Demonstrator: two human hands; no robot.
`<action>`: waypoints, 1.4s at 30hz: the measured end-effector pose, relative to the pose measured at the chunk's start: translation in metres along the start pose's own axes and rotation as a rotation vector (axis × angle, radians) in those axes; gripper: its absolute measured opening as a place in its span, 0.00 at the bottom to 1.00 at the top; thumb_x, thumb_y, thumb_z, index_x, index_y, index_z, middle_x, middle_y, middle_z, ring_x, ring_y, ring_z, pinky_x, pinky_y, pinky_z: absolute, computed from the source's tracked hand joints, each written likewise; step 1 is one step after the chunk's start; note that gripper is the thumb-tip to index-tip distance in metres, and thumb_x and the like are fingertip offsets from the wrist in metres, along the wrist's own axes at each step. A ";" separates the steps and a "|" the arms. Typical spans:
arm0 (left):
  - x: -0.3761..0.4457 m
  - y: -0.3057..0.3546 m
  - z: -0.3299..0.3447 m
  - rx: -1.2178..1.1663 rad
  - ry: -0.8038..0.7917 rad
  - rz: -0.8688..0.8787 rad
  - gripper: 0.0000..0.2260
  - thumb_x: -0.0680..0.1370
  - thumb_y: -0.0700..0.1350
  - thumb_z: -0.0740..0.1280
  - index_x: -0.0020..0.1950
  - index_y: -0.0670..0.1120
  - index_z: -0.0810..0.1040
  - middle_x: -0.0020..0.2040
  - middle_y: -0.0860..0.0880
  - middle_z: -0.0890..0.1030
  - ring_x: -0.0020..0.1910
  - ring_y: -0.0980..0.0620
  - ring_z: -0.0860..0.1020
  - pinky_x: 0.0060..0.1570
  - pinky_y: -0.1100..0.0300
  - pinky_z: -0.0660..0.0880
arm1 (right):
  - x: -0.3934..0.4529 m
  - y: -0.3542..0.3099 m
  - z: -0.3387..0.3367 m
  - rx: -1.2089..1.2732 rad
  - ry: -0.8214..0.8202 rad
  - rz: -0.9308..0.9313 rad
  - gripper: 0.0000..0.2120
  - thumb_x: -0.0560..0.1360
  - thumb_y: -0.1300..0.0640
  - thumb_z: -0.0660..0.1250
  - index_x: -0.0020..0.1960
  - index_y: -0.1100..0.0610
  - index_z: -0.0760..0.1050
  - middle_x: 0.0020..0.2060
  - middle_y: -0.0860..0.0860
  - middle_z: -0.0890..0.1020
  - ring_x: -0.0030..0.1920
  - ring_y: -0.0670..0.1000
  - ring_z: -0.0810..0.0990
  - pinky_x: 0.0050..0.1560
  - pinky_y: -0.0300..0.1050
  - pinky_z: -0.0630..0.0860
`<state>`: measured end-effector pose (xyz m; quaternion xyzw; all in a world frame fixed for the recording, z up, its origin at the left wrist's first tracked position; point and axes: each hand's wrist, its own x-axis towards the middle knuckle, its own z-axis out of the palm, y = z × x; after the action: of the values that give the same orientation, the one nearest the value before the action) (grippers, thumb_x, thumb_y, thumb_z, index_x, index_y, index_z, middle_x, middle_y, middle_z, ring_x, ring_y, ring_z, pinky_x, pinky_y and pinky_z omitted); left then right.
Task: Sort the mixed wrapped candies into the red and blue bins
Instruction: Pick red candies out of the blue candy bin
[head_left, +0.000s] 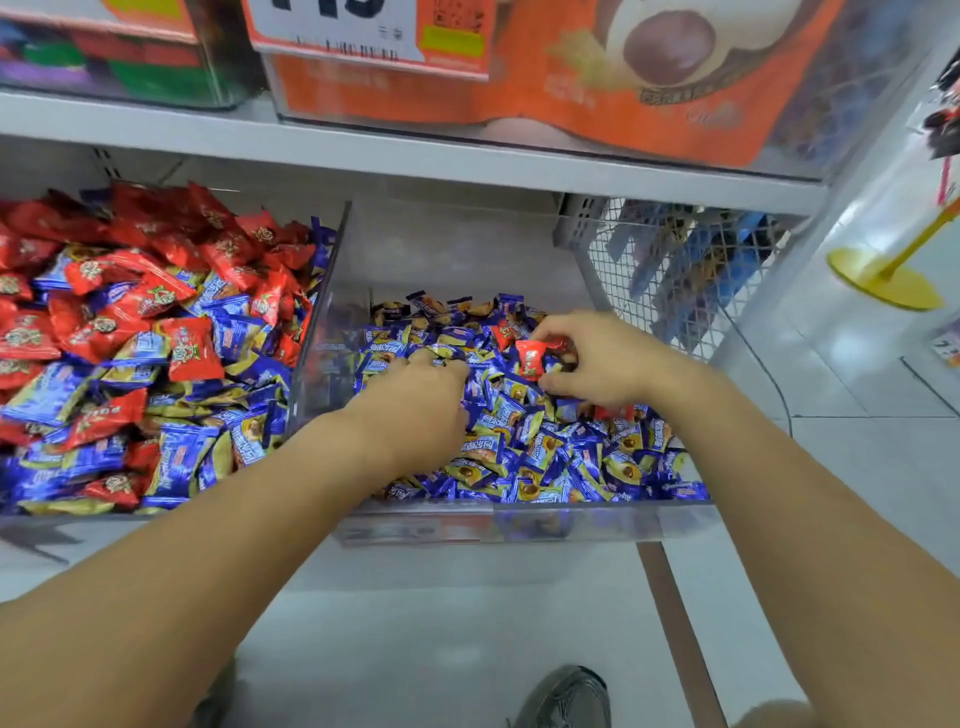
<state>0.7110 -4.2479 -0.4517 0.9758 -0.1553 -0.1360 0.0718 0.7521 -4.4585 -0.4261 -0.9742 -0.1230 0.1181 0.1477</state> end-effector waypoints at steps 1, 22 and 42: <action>0.001 -0.003 0.000 0.009 0.012 0.010 0.21 0.80 0.44 0.63 0.72 0.48 0.66 0.66 0.41 0.71 0.64 0.39 0.70 0.63 0.44 0.72 | -0.007 -0.004 -0.006 0.052 -0.058 -0.010 0.18 0.74 0.53 0.75 0.62 0.47 0.76 0.55 0.46 0.80 0.45 0.48 0.82 0.45 0.41 0.75; 0.005 -0.007 -0.037 -0.603 0.240 -0.018 0.08 0.72 0.40 0.77 0.45 0.50 0.80 0.37 0.53 0.81 0.27 0.63 0.76 0.28 0.74 0.69 | 0.017 0.032 0.004 0.142 0.016 0.174 0.21 0.80 0.62 0.65 0.72 0.53 0.71 0.62 0.55 0.79 0.58 0.55 0.79 0.61 0.47 0.76; 0.020 0.021 -0.010 -0.188 0.056 0.101 0.16 0.70 0.51 0.78 0.52 0.48 0.76 0.45 0.52 0.79 0.40 0.53 0.77 0.41 0.57 0.76 | 0.019 0.028 -0.016 0.619 0.490 0.196 0.10 0.77 0.61 0.68 0.39 0.64 0.79 0.39 0.63 0.85 0.40 0.59 0.86 0.45 0.53 0.83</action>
<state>0.7255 -4.2733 -0.4435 0.9591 -0.1890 -0.1187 0.1740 0.7800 -4.4830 -0.4236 -0.8902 0.0507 -0.0728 0.4469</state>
